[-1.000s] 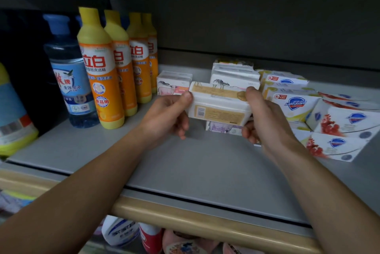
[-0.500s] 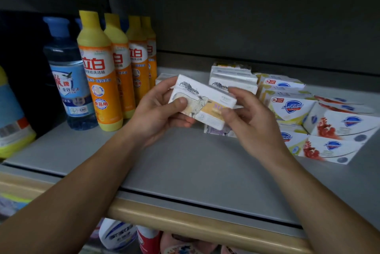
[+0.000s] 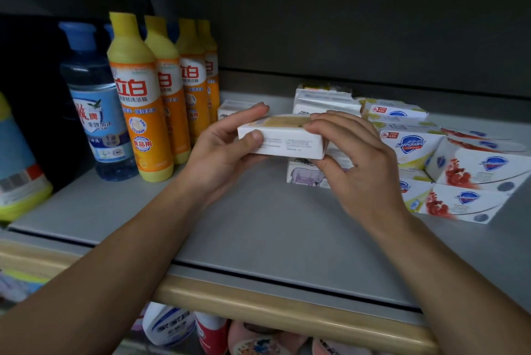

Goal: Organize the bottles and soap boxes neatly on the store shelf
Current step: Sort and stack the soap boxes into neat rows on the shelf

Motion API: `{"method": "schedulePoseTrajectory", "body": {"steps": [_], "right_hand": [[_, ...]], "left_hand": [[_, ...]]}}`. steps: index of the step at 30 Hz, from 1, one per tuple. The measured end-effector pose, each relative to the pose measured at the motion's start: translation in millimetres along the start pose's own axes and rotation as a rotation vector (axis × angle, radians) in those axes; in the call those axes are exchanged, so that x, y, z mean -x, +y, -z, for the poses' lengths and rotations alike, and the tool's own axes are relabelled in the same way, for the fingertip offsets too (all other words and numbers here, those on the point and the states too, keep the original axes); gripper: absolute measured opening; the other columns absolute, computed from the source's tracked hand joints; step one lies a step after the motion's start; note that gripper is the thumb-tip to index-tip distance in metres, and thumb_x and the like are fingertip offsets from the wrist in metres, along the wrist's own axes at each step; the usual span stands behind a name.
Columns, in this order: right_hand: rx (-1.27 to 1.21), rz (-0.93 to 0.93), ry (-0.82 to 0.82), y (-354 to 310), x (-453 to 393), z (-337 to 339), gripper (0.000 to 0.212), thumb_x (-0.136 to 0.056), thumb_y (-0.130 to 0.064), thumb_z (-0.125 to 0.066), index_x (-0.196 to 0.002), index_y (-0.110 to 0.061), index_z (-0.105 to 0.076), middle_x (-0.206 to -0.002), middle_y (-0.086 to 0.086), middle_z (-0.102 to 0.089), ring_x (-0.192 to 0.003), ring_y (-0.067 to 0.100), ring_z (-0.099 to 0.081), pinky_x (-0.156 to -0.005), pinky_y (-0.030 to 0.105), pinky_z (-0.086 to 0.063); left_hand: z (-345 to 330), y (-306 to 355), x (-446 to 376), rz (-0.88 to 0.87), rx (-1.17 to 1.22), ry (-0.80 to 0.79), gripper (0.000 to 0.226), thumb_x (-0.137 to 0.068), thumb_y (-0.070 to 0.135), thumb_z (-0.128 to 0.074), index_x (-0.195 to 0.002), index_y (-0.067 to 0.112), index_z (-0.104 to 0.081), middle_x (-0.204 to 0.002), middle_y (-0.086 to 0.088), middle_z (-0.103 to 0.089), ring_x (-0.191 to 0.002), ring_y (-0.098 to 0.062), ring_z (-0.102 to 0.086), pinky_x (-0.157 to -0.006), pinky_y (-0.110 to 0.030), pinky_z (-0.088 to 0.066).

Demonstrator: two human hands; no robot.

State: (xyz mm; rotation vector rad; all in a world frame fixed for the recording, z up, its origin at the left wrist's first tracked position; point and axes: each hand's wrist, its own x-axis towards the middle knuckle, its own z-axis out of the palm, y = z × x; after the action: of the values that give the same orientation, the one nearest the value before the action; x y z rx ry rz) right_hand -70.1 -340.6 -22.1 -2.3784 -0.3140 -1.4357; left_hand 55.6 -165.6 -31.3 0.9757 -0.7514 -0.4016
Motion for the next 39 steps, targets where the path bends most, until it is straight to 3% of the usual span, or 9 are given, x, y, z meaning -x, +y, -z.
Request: {"method": "schedulePoseTrajectory", "body": {"steps": [4, 7, 11, 16, 19, 23, 33, 36, 39], "right_hand": [[-0.041, -0.051, -0.001, 0, 2, 0, 0.044, -0.077, -0.001, -0.076, -0.117, -0.016, -0.068, -0.121, -0.009, -0.063, -0.116, 0.016, -0.057, -0.101, 0.025, -0.041], [-0.185, -0.242, 0.004, 0, 4, 0, 0.052, -0.077, -0.013, -0.073, -0.125, -0.029, -0.062, -0.119, -0.016, -0.063, -0.112, 0.012, -0.059, -0.097, 0.035, -0.049], [-0.308, -0.360, -0.007, 1, 5, 0, 0.049, -0.081, -0.019, -0.072, -0.127, -0.032, -0.060, -0.116, -0.014, -0.066, -0.103, 0.010, -0.065, -0.091, 0.034, -0.054], [-0.343, -0.439, -0.092, 0, 6, -7, 0.050, -0.078, -0.021, -0.079, -0.125, -0.026, -0.062, -0.107, -0.013, -0.068, -0.091, 0.007, -0.066, -0.086, 0.029, -0.055], [-0.278, -0.423, -0.162, 1, 6, -8, 0.053, -0.079, -0.022, -0.080, -0.128, -0.023, -0.060, -0.112, -0.012, -0.067, -0.103, -0.001, -0.062, -0.090, 0.015, -0.047], [-0.074, -0.424, -0.187, 5, 5, -6, 0.049, -0.083, -0.026, -0.075, -0.129, -0.022, -0.061, -0.124, -0.007, -0.064, -0.119, 0.011, -0.054, -0.101, 0.028, -0.041], [0.353, -0.341, -0.433, 10, 9, -22, 0.051, -0.086, -0.034, -0.066, -0.134, -0.021, -0.057, -0.136, -0.002, -0.055, -0.123, 0.023, -0.047, -0.102, 0.030, -0.031], [0.390, -0.327, -0.462, 9, 10, -24, 0.053, -0.085, -0.036, -0.065, -0.135, -0.021, -0.056, -0.135, -0.001, -0.056, -0.121, 0.024, -0.047, -0.101, 0.031, -0.033], [0.388, -0.324, -0.465, 9, 10, -22, 0.052, -0.085, -0.037, -0.065, -0.134, -0.021, -0.057, -0.134, -0.002, -0.056, -0.120, 0.023, -0.047, -0.100, 0.031, -0.035]], "left_hand": [[-1, 3, 2, -0.012, -0.071, 0.003, 0.049, -0.081, 0.009, -0.065, -0.130, 0.011, -0.059, -0.131, -0.016, -0.061, -0.117, -0.031, -0.063, -0.088, -0.041, -0.057], [-1, 5, 6, -0.107, -0.362, 0.006, 0.056, -0.082, 0.012, -0.069, -0.135, 0.015, -0.053, -0.126, -0.005, -0.065, -0.109, -0.024, -0.067, -0.077, -0.037, -0.060], [-1, 11, 6, -0.250, -0.713, 0.068, 0.056, -0.081, 0.031, -0.068, -0.135, 0.025, -0.053, -0.113, 0.011, -0.068, -0.066, -0.011, -0.067, -0.053, -0.030, -0.058], [14, 14, 5, -0.289, -0.994, 0.059, 0.052, -0.085, 0.051, -0.057, -0.134, 0.033, -0.053, -0.118, 0.019, -0.062, -0.104, -0.003, -0.064, -0.080, -0.031, -0.060], [24, 14, 2, -0.288, -1.023, 0.115, 0.046, -0.089, 0.049, -0.056, -0.132, 0.031, -0.056, -0.114, 0.022, -0.062, -0.102, 0.005, -0.063, -0.078, -0.020, -0.057], [42, 15, -4, -0.269, -1.120, 0.243, 0.035, -0.096, 0.035, -0.058, -0.130, 0.031, -0.056, -0.119, 0.009, -0.063, -0.104, -0.006, -0.062, -0.080, -0.020, -0.052], [50, -1, -11, 0.098, -1.369, 0.287, 0.039, -0.097, 0.028, -0.058, -0.136, 0.028, -0.053, -0.138, -0.004, -0.057, -0.115, -0.022, -0.057, -0.092, -0.034, -0.053], [38, -3, -6, -0.140, -1.680, 0.292, 0.043, -0.094, 0.034, -0.061, -0.135, 0.026, -0.056, -0.138, -0.003, -0.056, -0.121, -0.027, -0.051, -0.101, -0.039, -0.042], [19, -10, -2, -0.340, -1.842, 0.163, 0.047, -0.092, 0.040, -0.060, -0.137, 0.030, -0.054, -0.139, -0.001, -0.054, -0.122, -0.029, -0.045, -0.099, -0.042, -0.042]]}}
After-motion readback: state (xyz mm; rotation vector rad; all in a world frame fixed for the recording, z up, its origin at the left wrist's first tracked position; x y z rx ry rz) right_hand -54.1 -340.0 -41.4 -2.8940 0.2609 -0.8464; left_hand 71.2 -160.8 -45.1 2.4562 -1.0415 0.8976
